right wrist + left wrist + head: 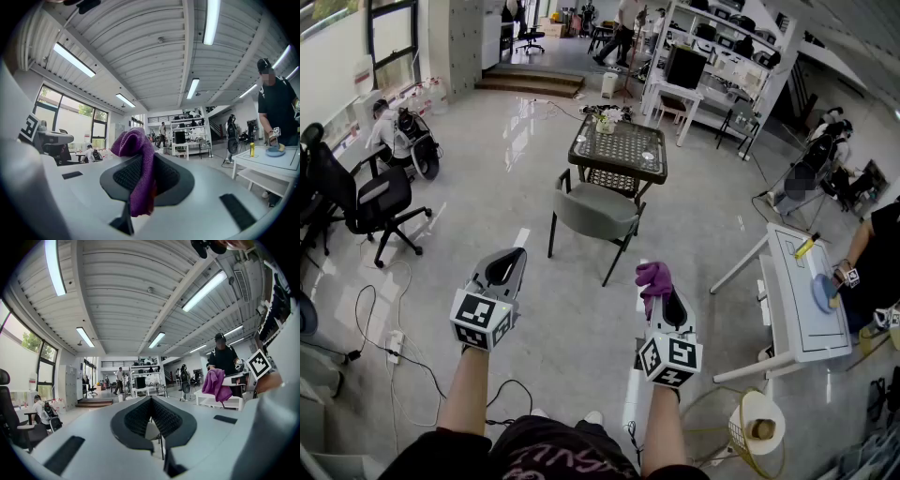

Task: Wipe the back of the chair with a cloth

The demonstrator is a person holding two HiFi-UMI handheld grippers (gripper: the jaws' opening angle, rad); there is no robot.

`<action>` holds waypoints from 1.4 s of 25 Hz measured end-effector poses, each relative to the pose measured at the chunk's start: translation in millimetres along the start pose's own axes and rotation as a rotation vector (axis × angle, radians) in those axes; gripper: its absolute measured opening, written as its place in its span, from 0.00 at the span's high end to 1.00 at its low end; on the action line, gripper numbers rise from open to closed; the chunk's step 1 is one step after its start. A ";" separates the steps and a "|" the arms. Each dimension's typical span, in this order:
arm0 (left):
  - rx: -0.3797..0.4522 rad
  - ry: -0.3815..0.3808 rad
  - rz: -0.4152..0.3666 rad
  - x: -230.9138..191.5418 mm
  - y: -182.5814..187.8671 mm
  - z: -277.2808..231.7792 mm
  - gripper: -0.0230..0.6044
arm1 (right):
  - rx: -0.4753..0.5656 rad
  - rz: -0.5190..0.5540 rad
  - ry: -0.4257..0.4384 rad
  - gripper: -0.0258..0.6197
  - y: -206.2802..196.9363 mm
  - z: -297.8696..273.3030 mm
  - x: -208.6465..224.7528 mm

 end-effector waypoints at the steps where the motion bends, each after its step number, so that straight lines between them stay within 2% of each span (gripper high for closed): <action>1: 0.001 0.001 0.005 -4.7 -0.4 1.0 0.95 | 0.002 0.001 0.000 0.84 0.7 -1.6 -4.4; 11: 0.007 -0.026 0.033 -26.8 -11.5 11.0 0.95 | 0.023 0.009 -0.002 0.84 1.2 -6.5 -39.8; 20: -0.008 -0.034 0.047 -44.0 -29.3 -9.1 0.95 | 0.025 -0.006 0.019 0.84 -6.8 -36.4 -52.6; 26: -0.031 -0.038 0.054 -63.4 -47.4 -52.9 0.95 | 0.007 -0.005 0.030 0.84 -23.5 -91.6 -49.4; 31: -0.084 -0.028 0.033 -90.8 -74.5 -115.3 0.95 | -0.014 -0.006 0.047 0.84 -44.8 -165.5 -39.8; 35: -0.109 -0.016 0.049 -111.8 -87.6 -166.9 0.95 | -0.036 -0.009 0.061 0.84 -53.6 -226.2 -28.9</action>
Point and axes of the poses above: the fingertips, and each gripper's own axes: z backward along the fingers, x to its right, y out of its top, the point moved 2 cm from there along z, backward along the fingers, and after that the axes turned 4 degrees about -y, right-handed, at the moved point
